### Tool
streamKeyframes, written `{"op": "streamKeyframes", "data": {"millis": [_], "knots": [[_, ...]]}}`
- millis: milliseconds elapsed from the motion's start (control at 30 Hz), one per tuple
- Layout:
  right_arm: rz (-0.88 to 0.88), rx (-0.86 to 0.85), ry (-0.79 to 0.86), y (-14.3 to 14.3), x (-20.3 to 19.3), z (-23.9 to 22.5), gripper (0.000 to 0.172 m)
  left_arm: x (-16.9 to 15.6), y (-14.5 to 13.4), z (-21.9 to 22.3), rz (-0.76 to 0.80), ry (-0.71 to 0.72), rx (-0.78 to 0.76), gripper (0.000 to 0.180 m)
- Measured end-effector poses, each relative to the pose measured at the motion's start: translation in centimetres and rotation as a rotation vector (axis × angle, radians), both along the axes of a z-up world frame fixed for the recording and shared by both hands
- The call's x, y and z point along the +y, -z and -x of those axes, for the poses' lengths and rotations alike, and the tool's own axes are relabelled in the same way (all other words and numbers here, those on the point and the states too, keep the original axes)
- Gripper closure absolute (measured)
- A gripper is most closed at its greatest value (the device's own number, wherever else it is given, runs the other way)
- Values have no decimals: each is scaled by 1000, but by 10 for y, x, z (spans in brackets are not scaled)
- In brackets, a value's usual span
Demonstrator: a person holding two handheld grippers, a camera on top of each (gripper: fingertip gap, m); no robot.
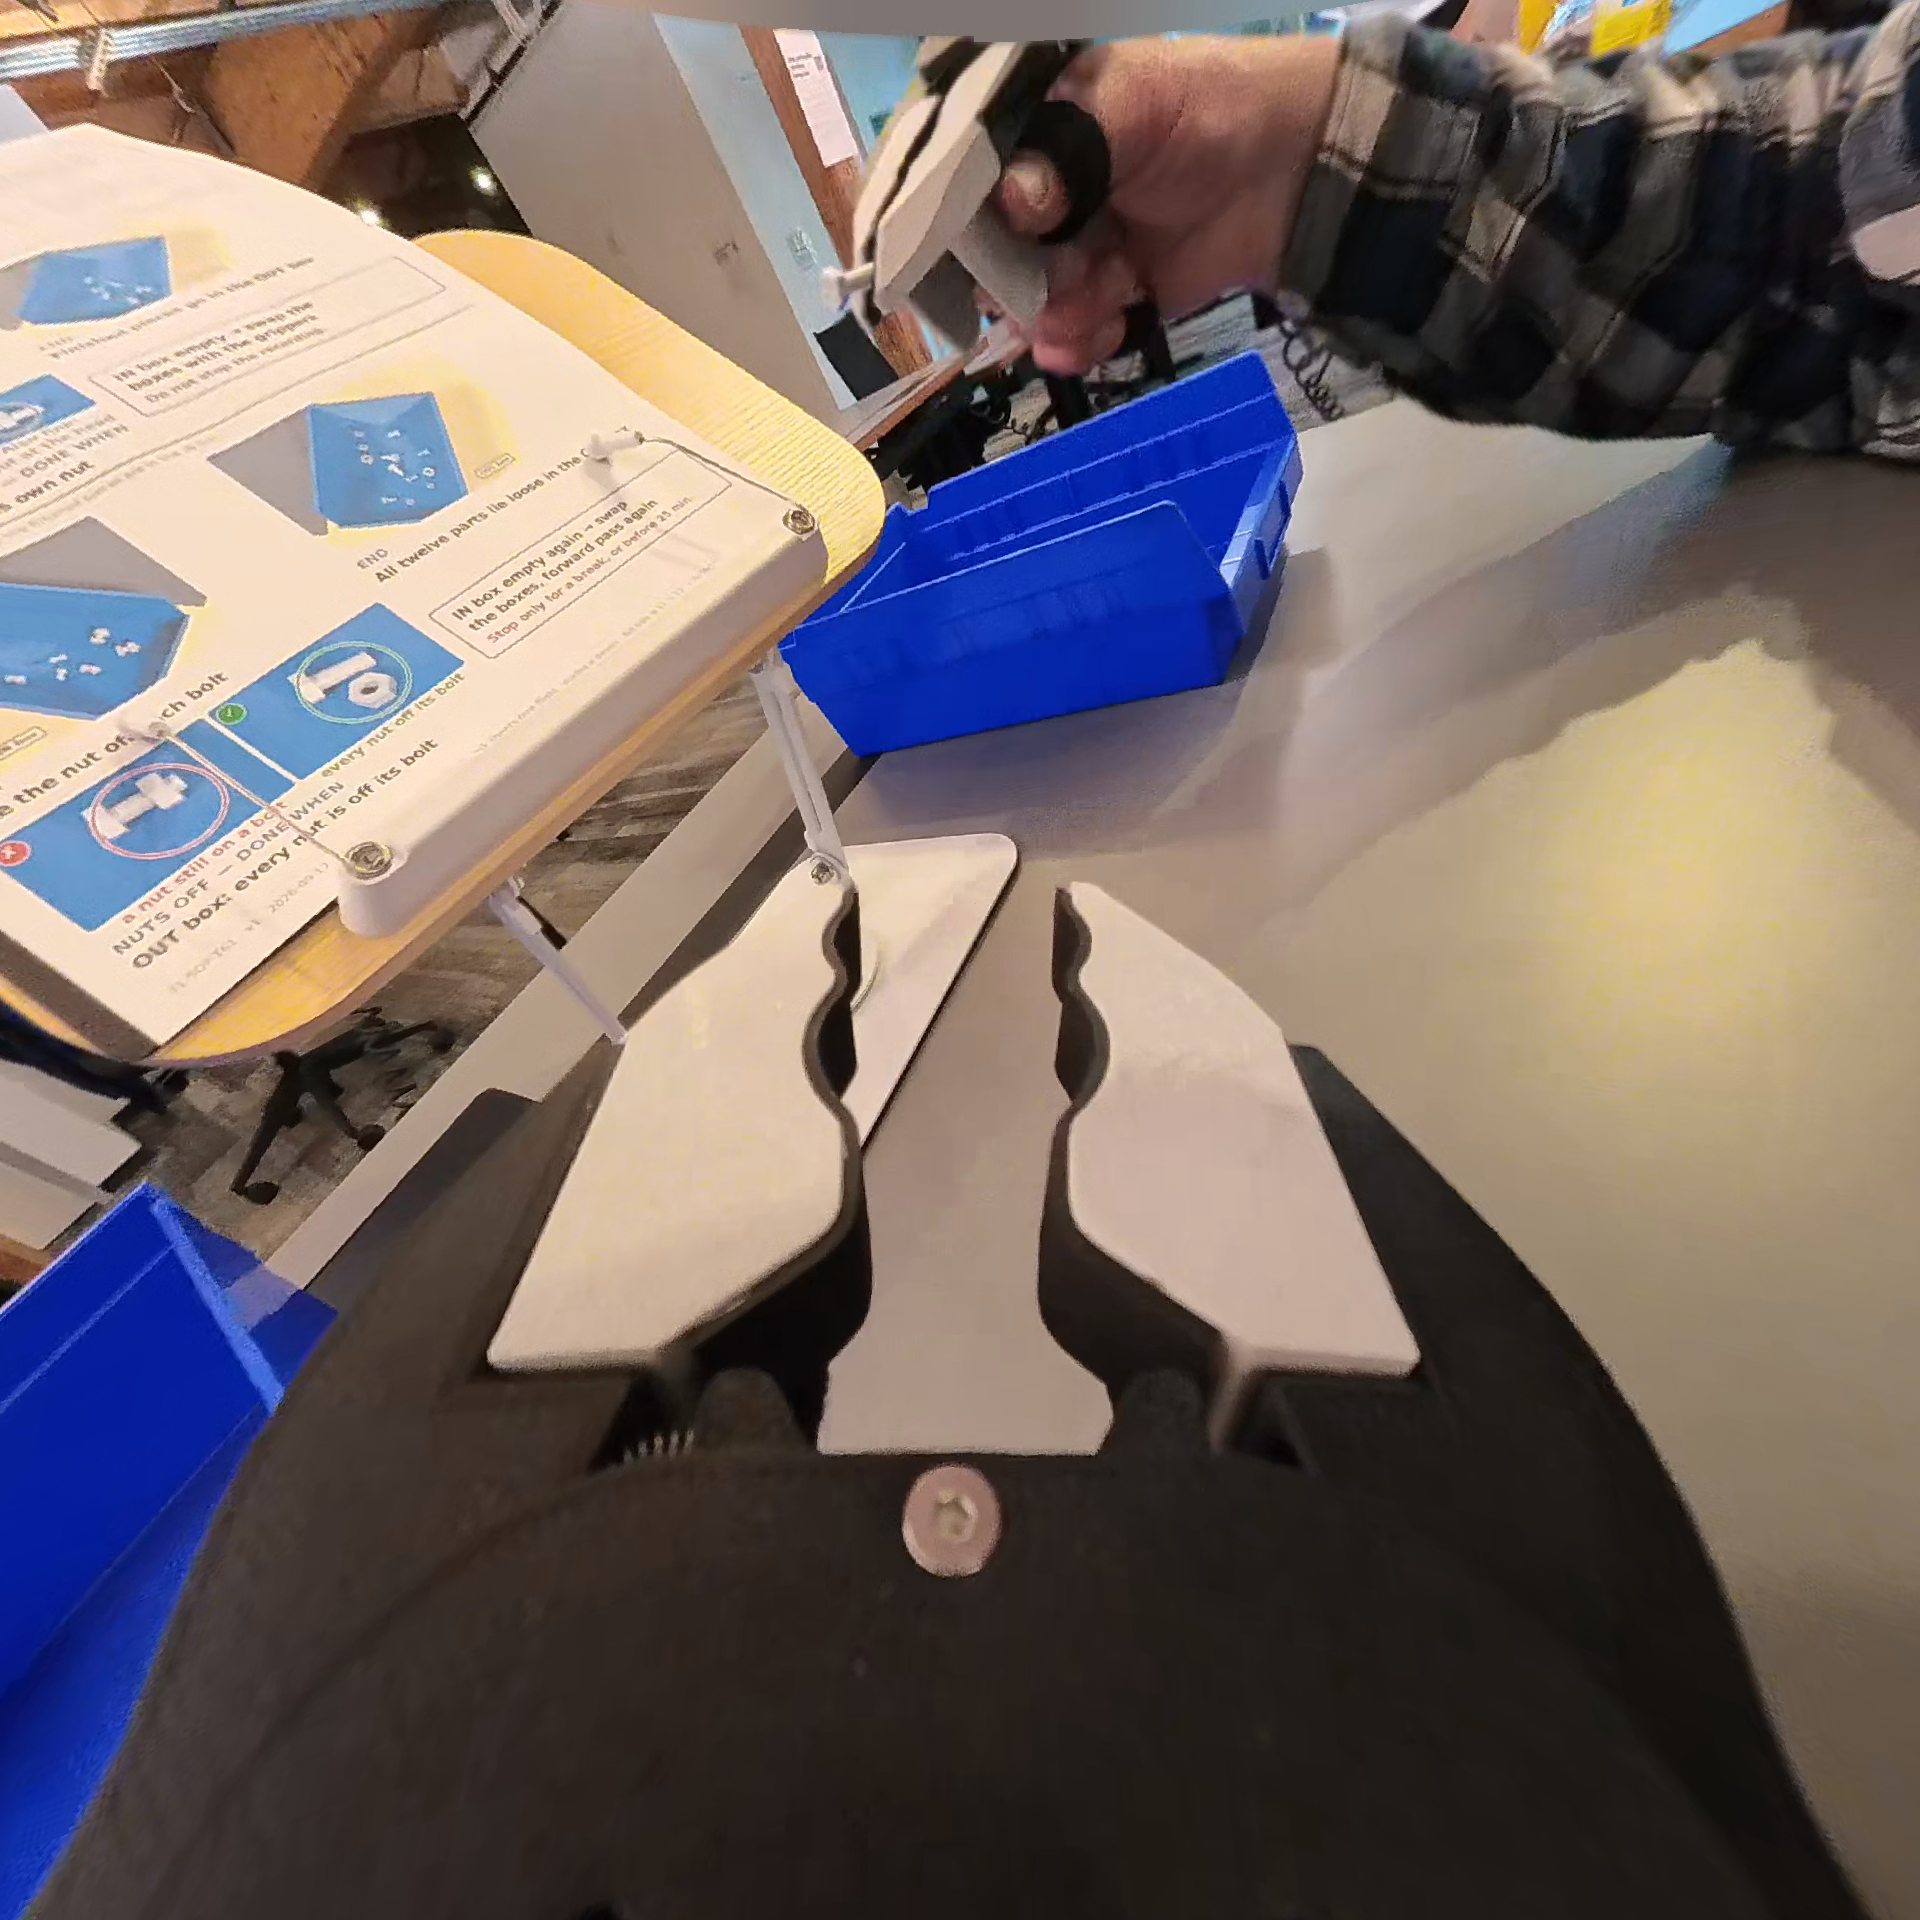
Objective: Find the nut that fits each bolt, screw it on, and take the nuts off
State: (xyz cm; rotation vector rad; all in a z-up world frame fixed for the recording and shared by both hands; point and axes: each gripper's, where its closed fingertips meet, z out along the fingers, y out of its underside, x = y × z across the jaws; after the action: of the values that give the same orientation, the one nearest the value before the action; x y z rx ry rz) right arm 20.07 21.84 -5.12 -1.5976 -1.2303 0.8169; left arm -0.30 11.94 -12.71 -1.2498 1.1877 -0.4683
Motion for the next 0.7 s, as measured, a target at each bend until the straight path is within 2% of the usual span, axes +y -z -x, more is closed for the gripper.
{"op": "streamKeyframes", "data": {"millis": [133,267,367,500,700], "knots": [[-69,-209,355,23,49,-96,166,1,1,-9,7,-1,2,146],[1,-402,545,63,80,-161,166,-3,0,-19,4,12,6,147],[107,-483,556,96,85,-170,165,-6,-1,-23,-4,16,7,147],[165,-724,633,139,92,-191,165,-3,-1,-19,0,1,8,147],[224,-877,676,174,96,-207,165,0,2,-15,19,-9,6,148]]}}
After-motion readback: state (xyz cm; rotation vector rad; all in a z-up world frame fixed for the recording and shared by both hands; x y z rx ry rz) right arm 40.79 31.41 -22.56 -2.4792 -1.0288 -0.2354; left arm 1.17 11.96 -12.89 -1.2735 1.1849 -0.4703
